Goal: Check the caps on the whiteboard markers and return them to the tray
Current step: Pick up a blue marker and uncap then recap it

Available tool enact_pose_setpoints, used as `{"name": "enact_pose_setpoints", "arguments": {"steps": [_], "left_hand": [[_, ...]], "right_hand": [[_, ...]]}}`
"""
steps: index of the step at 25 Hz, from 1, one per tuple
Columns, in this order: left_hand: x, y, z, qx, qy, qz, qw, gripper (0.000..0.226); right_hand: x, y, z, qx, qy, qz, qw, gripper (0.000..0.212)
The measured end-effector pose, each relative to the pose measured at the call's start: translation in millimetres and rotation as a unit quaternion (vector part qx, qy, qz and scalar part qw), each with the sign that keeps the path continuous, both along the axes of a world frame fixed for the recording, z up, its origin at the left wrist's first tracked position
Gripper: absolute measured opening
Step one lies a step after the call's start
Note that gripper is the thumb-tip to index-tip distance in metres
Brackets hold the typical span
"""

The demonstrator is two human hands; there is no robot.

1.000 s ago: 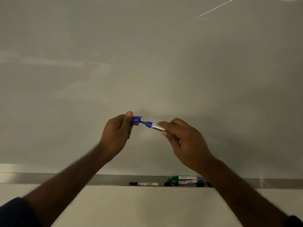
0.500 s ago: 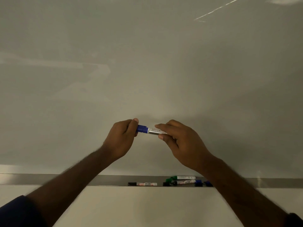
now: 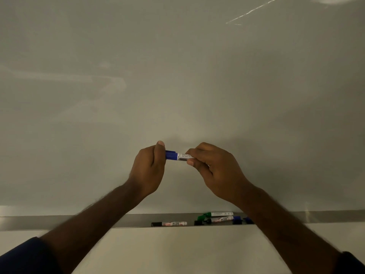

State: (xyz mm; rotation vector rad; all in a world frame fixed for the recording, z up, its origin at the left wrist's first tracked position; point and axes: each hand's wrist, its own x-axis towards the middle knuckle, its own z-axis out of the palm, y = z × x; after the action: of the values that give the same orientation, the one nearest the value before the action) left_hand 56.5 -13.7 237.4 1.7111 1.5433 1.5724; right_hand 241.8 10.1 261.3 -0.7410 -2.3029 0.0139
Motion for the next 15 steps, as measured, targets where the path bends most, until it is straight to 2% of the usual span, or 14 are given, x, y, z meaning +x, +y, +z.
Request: {"name": "enact_pose_setpoints", "arguments": {"steps": [6,10,15], "left_hand": [[-12.8,14.0,-17.6,-0.025,0.053,-0.026,0.998,0.047],[-32.4,28.8,-48.9,-0.101,0.071,-0.05,0.991,0.035],[-54.9,44.7,-107.5,-0.194,0.082,-0.008,0.978,0.015]], "right_hand": [[-2.8,21.9,-23.1,-0.062,0.022,0.02,0.998,0.024],[-10.4,45.8,-63.8,-0.132,0.022,0.016,0.991,0.025],[-25.8,66.8,-128.0,-0.207,0.022,-0.028,0.978,0.017]]}}
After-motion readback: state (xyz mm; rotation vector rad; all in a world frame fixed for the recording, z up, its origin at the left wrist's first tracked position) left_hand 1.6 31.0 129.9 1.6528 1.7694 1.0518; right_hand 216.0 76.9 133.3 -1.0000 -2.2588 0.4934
